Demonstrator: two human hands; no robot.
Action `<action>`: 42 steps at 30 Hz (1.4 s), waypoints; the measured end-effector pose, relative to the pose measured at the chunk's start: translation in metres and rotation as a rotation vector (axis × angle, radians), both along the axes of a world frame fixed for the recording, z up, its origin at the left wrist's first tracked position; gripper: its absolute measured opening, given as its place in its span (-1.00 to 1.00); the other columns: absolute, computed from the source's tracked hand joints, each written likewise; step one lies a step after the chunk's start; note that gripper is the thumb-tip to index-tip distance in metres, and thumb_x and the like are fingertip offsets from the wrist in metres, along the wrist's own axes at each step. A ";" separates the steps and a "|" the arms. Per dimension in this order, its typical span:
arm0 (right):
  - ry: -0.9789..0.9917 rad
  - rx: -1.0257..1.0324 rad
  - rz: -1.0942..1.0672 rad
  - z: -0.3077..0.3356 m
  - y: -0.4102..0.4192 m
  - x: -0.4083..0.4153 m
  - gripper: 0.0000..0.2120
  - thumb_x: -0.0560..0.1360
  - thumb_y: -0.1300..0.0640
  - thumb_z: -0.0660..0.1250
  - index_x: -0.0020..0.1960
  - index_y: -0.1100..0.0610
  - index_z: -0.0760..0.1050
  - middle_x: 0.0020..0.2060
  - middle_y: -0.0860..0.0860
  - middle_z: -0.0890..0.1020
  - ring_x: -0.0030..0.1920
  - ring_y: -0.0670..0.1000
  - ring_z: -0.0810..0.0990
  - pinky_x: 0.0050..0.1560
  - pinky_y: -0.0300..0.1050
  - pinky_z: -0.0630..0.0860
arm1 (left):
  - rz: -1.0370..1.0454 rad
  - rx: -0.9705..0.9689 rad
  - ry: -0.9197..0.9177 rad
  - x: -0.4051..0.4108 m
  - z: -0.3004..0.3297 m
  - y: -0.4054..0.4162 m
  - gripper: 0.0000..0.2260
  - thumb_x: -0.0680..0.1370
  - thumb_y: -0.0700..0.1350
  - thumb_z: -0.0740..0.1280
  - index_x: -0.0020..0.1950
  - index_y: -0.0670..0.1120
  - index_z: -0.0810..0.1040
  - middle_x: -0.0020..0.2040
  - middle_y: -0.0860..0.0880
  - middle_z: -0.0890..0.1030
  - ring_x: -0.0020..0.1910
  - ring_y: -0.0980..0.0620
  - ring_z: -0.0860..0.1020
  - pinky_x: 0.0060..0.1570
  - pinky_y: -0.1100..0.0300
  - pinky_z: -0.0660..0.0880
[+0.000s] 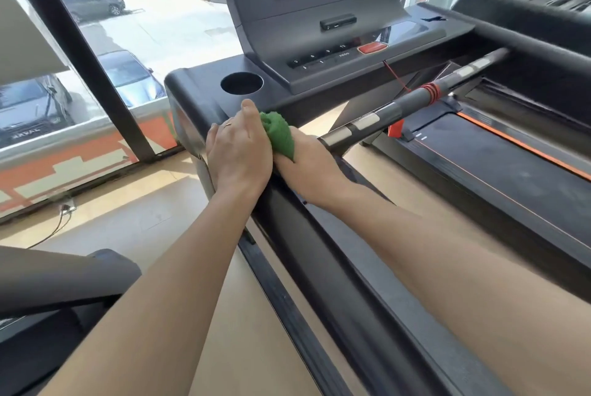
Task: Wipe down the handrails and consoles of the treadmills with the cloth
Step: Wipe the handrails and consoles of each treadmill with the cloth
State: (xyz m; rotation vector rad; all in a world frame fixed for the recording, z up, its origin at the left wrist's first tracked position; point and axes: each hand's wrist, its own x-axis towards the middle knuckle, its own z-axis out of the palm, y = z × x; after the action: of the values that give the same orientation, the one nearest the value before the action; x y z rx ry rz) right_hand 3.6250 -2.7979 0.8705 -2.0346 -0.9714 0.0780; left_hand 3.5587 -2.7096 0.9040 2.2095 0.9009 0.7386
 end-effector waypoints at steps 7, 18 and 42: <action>-0.056 0.007 0.181 -0.004 -0.047 -0.009 -0.71 0.62 0.04 0.21 0.31 0.04 0.50 0.17 -0.02 0.60 0.20 0.02 0.53 0.21 -0.04 0.46 | -0.028 0.108 0.160 0.004 -0.007 0.003 -0.56 0.71 0.03 -0.21 -0.06 -0.07 0.40 0.26 -0.18 0.59 0.35 -0.11 0.43 0.55 -0.02 0.08; 0.167 0.240 -0.077 0.088 -0.080 0.046 -0.72 0.66 -0.05 0.18 -0.17 0.01 0.49 0.04 0.11 0.57 -0.04 0.02 0.56 -0.09 -0.13 0.39 | 0.059 0.161 0.457 0.007 -0.009 -0.023 -0.50 0.70 -0.03 -0.19 0.60 -0.02 0.24 0.63 0.02 0.21 0.64 0.02 -0.01 0.59 -0.05 -0.13; -0.482 -0.816 0.704 0.041 0.027 0.065 -0.66 0.25 -0.05 0.53 -0.13 0.06 0.46 -0.27 -0.05 0.56 -0.19 0.06 0.62 -0.29 -0.14 0.38 | 0.285 -0.063 0.112 0.007 0.000 -0.035 -0.61 0.74 -0.05 -0.01 0.42 0.00 0.53 0.46 0.05 0.47 0.54 0.14 0.22 0.56 0.10 0.12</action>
State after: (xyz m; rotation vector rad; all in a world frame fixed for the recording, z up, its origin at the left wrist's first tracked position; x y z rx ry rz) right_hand 3.6903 -2.7708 0.9114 -2.3465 -2.2138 0.4323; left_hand 3.5653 -2.7444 0.9040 2.1077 1.2962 0.7096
